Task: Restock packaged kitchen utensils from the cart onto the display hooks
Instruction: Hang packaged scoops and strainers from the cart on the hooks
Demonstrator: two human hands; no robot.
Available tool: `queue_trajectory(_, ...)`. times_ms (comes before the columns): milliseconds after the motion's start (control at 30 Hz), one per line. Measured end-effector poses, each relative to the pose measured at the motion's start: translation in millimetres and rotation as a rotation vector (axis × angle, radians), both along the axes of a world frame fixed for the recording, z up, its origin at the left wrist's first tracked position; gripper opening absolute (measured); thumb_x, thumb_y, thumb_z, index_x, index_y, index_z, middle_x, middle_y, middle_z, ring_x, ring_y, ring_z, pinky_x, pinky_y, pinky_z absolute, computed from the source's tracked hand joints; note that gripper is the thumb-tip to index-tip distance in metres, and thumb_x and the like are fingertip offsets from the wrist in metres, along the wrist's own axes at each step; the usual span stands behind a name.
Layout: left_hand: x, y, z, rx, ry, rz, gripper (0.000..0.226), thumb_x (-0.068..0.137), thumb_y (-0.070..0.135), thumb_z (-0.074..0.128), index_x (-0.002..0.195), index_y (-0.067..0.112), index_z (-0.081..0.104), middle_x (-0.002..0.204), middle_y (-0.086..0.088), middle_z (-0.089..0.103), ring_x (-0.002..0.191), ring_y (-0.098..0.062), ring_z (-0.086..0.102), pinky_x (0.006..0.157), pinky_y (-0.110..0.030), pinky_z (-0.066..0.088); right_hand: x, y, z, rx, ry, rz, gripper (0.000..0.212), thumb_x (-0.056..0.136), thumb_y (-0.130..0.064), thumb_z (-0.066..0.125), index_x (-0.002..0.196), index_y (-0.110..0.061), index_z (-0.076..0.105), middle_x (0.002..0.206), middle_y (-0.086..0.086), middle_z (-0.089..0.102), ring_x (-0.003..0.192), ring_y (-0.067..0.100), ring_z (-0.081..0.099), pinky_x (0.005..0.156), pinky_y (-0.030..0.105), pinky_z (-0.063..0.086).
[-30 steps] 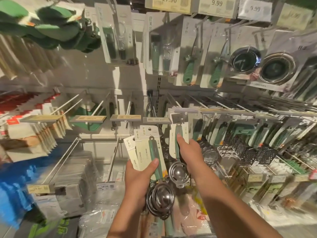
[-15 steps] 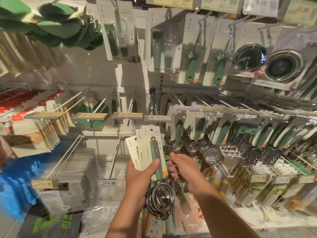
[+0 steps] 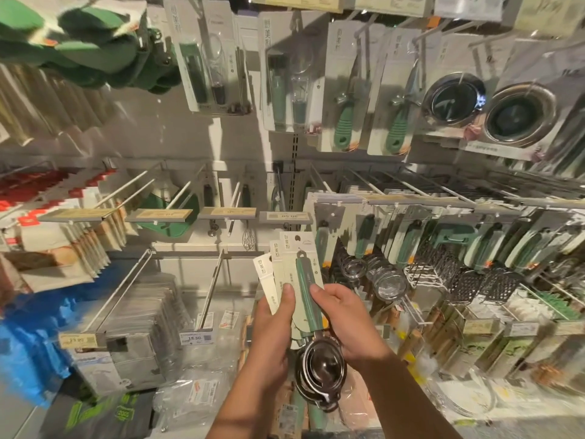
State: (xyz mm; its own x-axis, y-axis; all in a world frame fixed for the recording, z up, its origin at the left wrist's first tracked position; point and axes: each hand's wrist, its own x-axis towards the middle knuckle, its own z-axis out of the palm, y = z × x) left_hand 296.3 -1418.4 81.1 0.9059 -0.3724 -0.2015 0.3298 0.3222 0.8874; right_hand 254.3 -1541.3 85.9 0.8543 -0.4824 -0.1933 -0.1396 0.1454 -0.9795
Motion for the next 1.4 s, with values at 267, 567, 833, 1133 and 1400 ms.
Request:
queue_trajectory(267,-7.5,-17.5,-0.1,0.090,0.017,0.022,0.032,0.094,0.024,0.073,0.125,0.023,0.063,0.108,-0.002,0.080,0.100,-0.027,0.076,0.093,-0.053,0.060,-15.0,-29.4,-0.5,-0.024,-0.021,-0.077,0.034,0.091,-0.043,0.075,0.110,-0.016,0.066,0.104,0.008,0.078,0.102,0.028,0.074,0.098,0.058,0.056)
queue_trajectory(567,-9.0,-26.5,0.3,0.122,-0.097,0.145,0.035,0.090,0.019,0.079,0.121,0.024,0.064,0.103,0.008,0.080,0.090,-0.007,0.076,0.069,-0.020,0.059,-12.2,-48.0,11.2,-0.196,-0.053,-0.072,0.049,0.073,-0.070,0.067,0.109,-0.038,0.061,0.111,-0.003,0.076,0.104,0.019,0.073,0.096,0.051,0.057)
queue_trajectory(833,-1.3,-20.9,-4.3,0.128,-0.110,0.171,0.040,0.089,0.024,0.081,0.125,0.026,0.065,0.108,0.008,0.079,0.101,-0.013,0.075,0.091,-0.036,0.058,4.9,-51.2,23.4,-0.218,-0.014,-0.129,0.066,0.069,-0.072,0.071,0.120,-0.032,0.060,0.118,-0.002,0.072,0.109,0.020,0.070,0.098,0.050,0.056)
queue_trajectory(1133,5.6,-6.2,-4.5,0.097,-0.145,0.131,0.036,0.090,0.023,0.079,0.123,0.025,0.064,0.108,0.009,0.079,0.097,-0.006,0.075,0.088,-0.030,0.056,36.3,-48.8,27.4,-0.244,0.076,-0.198,0.041,0.099,-0.045,0.064,0.124,-0.014,0.055,0.119,0.003,0.061,0.105,0.022,0.059,0.092,0.037,0.047)
queue_trajectory(1400,4.8,2.0,-10.8,0.105,-0.128,0.102,0.034,0.093,0.016,0.075,0.125,0.022,0.065,0.110,0.005,0.079,0.102,-0.014,0.075,0.089,-0.035,0.058,30.4,-19.7,16.3,-0.169,0.187,-0.025,0.039,0.106,-0.048,0.050,0.118,-0.013,0.063,0.118,0.001,0.069,0.103,0.023,0.065,0.087,0.038,0.051)
